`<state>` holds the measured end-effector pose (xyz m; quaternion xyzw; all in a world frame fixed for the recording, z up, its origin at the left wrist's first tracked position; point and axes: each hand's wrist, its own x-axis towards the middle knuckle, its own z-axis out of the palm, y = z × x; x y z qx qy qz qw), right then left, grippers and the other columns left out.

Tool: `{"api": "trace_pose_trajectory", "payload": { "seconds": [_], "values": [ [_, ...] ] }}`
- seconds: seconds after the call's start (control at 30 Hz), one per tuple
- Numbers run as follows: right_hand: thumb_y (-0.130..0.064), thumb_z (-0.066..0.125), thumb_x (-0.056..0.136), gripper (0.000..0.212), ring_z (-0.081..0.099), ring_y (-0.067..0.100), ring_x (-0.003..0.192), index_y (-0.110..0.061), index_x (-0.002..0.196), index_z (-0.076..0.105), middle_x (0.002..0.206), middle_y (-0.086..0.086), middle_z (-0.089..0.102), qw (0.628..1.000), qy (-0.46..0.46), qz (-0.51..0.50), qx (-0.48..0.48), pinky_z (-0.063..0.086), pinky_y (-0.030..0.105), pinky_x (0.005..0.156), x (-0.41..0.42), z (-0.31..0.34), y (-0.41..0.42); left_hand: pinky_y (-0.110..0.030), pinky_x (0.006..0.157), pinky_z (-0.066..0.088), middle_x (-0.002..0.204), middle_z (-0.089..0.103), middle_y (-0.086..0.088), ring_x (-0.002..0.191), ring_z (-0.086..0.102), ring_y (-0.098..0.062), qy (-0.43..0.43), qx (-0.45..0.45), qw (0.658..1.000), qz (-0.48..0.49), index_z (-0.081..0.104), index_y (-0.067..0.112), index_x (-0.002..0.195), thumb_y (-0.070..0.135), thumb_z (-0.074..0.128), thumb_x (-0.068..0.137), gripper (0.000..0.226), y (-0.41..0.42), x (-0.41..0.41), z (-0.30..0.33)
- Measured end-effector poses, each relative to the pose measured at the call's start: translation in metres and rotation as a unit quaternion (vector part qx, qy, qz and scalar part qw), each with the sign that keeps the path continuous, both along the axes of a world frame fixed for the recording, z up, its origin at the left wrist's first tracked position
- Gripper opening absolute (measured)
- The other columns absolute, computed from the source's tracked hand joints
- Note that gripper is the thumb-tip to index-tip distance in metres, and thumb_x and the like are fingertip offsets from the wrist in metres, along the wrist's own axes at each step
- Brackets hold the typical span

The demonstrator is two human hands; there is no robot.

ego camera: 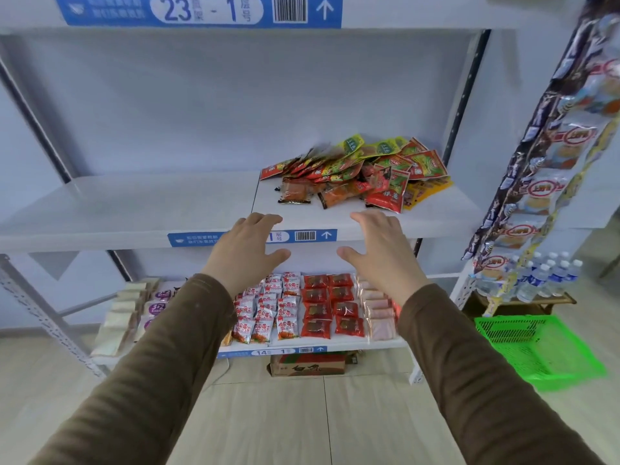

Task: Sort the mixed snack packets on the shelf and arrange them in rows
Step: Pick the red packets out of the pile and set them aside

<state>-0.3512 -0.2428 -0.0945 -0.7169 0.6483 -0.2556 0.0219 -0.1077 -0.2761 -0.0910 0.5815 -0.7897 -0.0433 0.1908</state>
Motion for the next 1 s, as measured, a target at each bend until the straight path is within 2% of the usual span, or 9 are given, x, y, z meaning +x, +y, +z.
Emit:
{"api": "trace_pose_trajectory", "payload": {
  "seconds": [0.33, 0.67, 0.8, 0.9, 1.0],
  "values": [
    [-0.046, 0.061, 0.096, 0.067, 0.031, 0.024, 0.141, -0.019, 0.153, 0.036, 0.153, 0.001, 0.04, 1.0, 0.011, -0.008, -0.001, 0.037, 0.04, 0.11, 0.028, -0.005, -0.109, -0.043, 0.113, 0.042, 0.157, 0.044, -0.003, 0.139, 0.046, -0.025, 0.012, 0.007, 1.0, -0.021, 0.039, 0.026, 0.154, 0.049, 0.063, 0.097, 0.067, -0.117, 0.018, -0.009],
    [-0.037, 0.058, 0.101, 0.067, 0.031, 0.026, 0.142, -0.019, 0.157, 0.027, 0.154, 0.004, 0.039, 0.999, -0.045, -0.02, -0.003, 0.029, 0.037, 0.115, 0.005, -0.003, -0.216, -0.042, 0.113, 0.039, 0.156, 0.045, -0.003, 0.14, 0.045, -0.026, 0.022, 0.014, 0.999, -0.043, 0.039, 0.027, 0.154, 0.05, 0.062, 0.097, 0.065, -0.229, -0.003, -0.017],
    [-0.034, 0.056, 0.102, 0.066, 0.034, 0.021, 0.144, -0.018, 0.158, 0.025, 0.158, 0.004, 0.037, 0.996, -0.093, -0.009, -0.004, 0.025, 0.023, 0.105, -0.007, -0.002, -0.262, -0.041, 0.113, 0.039, 0.157, 0.045, -0.003, 0.141, 0.044, -0.026, 0.017, 0.009, 0.999, -0.03, 0.039, 0.025, 0.154, 0.05, 0.063, 0.096, 0.067, -0.273, -0.012, -0.018],
    [-0.034, 0.056, 0.102, 0.07, 0.03, 0.019, 0.149, -0.019, 0.161, 0.019, 0.164, 0.002, 0.029, 0.987, -0.159, 0.001, 0.019, 0.025, 0.026, 0.111, -0.007, -0.004, -0.29, -0.042, 0.113, 0.038, 0.157, 0.044, -0.004, 0.142, 0.043, -0.027, 0.015, 0.016, 1.0, -0.022, 0.037, 0.024, 0.156, 0.049, 0.063, 0.097, 0.07, -0.298, -0.012, -0.022],
    [-0.037, 0.058, 0.101, 0.077, 0.024, 0.018, 0.151, -0.022, 0.162, 0.013, 0.167, -0.001, 0.021, 0.976, -0.214, 0.005, 0.036, 0.021, 0.026, 0.111, -0.005, -0.004, -0.314, -0.043, 0.111, 0.039, 0.156, 0.045, -0.004, 0.139, 0.044, -0.027, 0.027, 0.029, 0.999, -0.018, 0.037, 0.024, 0.156, 0.05, 0.064, 0.096, 0.07, -0.322, -0.007, -0.026]
  ]
}}
